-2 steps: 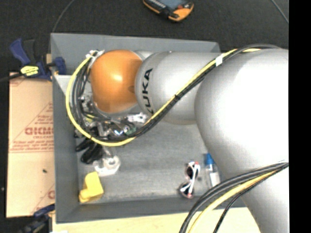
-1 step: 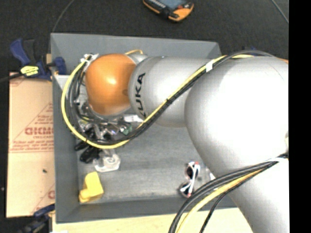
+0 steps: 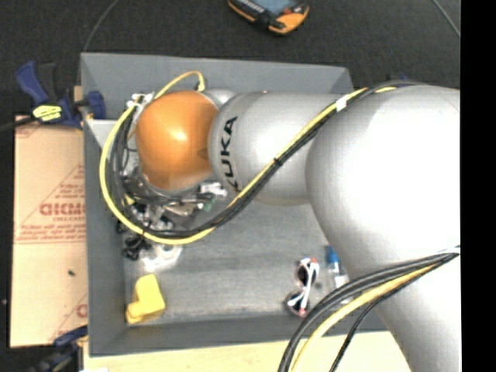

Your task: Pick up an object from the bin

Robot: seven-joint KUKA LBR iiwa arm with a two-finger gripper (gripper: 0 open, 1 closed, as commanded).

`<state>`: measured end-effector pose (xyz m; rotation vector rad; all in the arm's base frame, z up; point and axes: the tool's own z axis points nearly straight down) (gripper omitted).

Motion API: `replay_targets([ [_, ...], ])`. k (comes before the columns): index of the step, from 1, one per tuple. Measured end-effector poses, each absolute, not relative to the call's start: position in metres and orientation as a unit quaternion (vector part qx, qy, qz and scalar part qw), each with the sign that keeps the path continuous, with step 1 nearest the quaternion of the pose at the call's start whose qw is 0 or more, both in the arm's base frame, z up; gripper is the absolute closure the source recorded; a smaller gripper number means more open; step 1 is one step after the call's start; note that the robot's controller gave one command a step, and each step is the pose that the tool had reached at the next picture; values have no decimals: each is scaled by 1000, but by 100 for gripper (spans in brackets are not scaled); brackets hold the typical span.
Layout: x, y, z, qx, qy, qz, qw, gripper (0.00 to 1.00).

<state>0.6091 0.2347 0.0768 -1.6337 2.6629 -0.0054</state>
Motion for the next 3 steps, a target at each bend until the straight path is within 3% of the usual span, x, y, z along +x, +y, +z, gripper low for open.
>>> replay_targets([
  [2,609,235,78,-524,852,-1,9,100],
  [3,606,234,90,-524,852,0,5,100],
])
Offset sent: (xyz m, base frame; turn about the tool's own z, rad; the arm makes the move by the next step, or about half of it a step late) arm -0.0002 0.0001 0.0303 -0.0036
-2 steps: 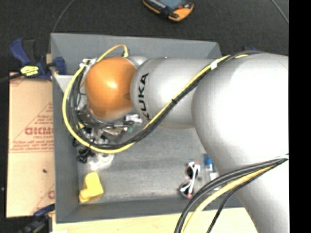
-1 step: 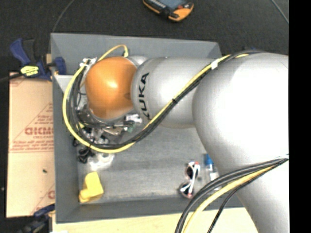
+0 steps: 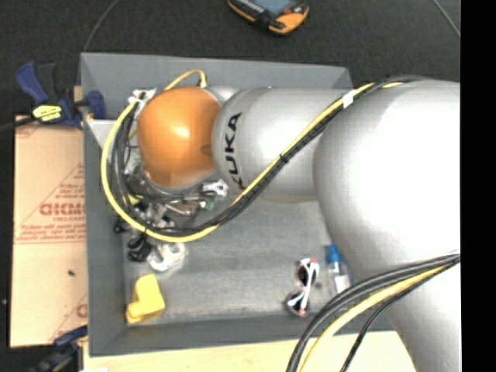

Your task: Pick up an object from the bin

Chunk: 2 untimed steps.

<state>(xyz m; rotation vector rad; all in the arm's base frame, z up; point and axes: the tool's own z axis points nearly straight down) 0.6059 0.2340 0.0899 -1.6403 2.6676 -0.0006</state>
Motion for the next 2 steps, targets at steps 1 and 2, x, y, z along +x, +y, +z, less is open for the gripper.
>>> replay_targets([
  [1,606,234,110,-524,852,0,5,100],
  [2,607,234,129,-523,852,-1,7,100],
])
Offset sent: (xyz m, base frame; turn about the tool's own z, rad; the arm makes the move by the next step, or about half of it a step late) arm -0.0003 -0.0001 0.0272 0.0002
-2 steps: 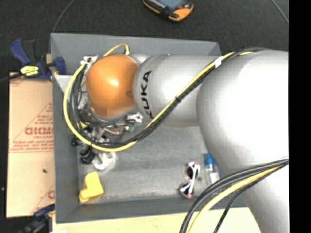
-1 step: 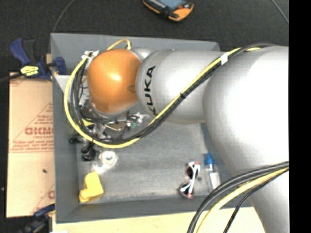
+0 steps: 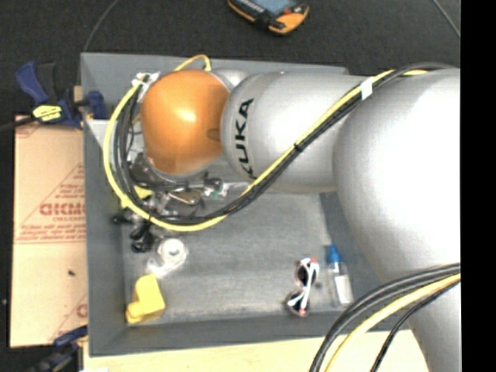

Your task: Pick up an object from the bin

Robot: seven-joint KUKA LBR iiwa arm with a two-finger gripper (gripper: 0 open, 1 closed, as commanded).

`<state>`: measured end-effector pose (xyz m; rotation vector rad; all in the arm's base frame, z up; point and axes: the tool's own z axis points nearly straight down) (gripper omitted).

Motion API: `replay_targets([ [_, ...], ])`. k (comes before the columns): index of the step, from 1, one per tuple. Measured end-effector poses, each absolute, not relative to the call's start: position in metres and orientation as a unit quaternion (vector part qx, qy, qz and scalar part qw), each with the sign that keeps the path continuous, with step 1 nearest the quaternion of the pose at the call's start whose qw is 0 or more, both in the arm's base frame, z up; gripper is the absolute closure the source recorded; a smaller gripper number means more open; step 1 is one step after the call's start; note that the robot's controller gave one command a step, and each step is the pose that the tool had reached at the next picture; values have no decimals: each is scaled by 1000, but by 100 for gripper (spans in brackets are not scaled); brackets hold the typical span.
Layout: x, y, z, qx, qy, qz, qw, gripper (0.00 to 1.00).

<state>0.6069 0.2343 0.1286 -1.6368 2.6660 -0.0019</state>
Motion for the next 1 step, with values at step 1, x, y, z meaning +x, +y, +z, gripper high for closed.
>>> replay_targets([
  [1,608,234,145,-522,853,-1,8,100],
])
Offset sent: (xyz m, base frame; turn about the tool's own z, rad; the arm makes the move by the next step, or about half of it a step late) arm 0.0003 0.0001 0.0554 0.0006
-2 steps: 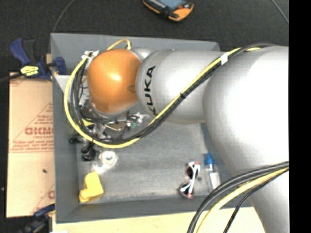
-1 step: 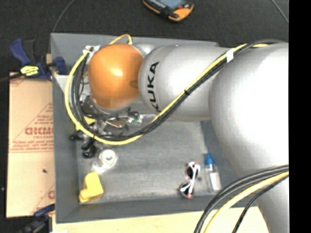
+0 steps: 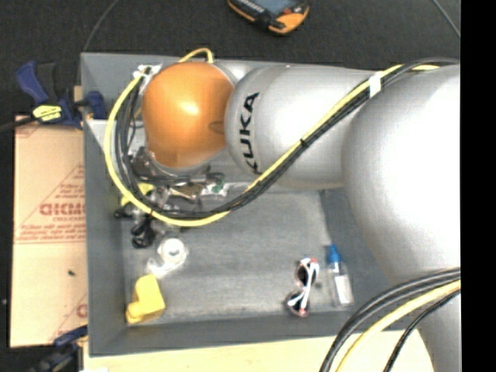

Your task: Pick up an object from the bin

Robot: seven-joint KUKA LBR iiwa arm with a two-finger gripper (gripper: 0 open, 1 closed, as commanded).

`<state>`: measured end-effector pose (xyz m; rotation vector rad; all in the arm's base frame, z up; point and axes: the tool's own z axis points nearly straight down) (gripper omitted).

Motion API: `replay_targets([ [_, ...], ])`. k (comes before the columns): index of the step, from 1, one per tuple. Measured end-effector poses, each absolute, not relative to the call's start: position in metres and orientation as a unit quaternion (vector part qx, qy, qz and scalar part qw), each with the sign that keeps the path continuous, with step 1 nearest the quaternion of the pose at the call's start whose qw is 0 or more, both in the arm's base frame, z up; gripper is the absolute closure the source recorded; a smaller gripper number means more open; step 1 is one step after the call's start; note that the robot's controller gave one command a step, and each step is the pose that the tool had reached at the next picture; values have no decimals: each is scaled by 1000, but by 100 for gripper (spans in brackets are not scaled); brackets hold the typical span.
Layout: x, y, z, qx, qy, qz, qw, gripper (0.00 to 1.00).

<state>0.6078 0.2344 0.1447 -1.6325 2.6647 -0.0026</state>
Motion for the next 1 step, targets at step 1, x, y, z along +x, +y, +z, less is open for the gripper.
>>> replay_targets([
  [1,607,234,157,-522,853,-1,7,100],
])
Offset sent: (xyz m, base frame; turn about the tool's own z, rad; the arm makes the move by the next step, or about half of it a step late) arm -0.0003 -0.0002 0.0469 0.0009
